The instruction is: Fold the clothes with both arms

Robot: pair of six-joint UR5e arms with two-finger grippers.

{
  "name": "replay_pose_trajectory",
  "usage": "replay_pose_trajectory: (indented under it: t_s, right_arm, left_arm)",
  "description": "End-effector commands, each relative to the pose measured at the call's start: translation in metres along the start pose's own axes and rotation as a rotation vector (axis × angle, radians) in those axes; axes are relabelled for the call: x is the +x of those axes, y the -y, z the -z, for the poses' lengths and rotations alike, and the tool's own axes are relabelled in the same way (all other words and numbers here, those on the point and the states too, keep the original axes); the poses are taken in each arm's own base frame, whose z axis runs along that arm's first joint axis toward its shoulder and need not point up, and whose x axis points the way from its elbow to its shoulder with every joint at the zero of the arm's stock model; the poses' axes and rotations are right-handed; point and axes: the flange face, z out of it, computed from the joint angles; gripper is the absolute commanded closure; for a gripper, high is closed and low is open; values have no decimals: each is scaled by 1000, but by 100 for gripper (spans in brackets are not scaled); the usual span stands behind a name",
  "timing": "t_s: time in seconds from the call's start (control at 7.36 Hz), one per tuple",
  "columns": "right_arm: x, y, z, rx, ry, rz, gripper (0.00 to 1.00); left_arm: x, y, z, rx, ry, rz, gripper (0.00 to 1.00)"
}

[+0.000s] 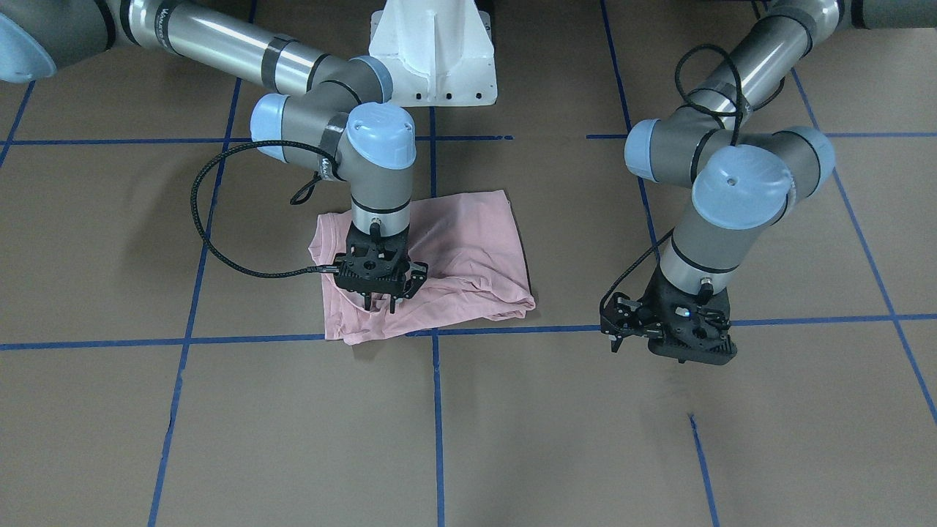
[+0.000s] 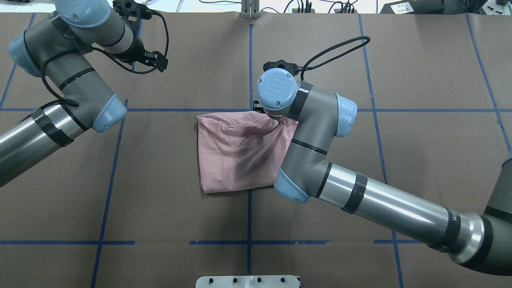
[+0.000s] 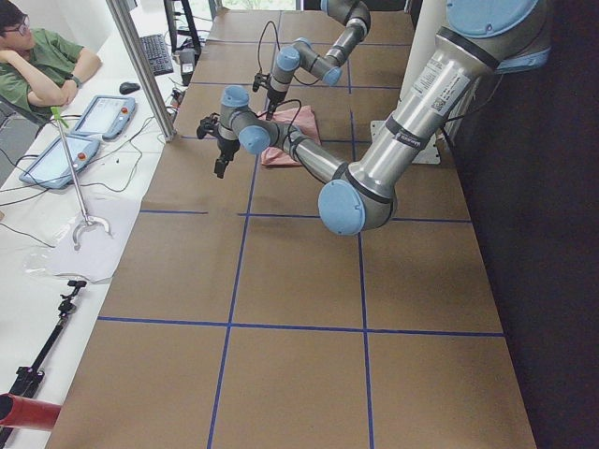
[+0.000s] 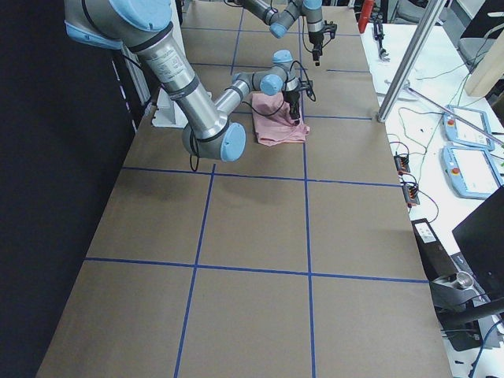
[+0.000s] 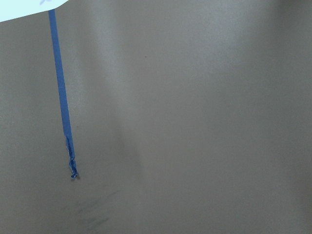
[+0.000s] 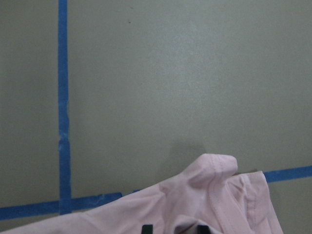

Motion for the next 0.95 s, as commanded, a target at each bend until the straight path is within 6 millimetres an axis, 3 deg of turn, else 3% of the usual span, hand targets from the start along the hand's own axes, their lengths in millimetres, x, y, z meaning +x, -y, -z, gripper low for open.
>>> replay_pose_trajectory:
  t_s: [0.0,0.14,0.41,0.82]
  right_arm:
    - [1,1,-3,5,-8,-21,95]
    - [4,2,-5,7,-13,-23,100]
    - [10,13,-6,15,-23,-37,100]
    - [22,28,-31,33,-83,-60,100]
  left_arm:
    - [0,-1,0,0,0,4,0]
    - [1,-1,0,0,-2,19,0]
    - [5,-1,5,8,-10,15,0]
    - [7,-2,6,9,-12,34,0]
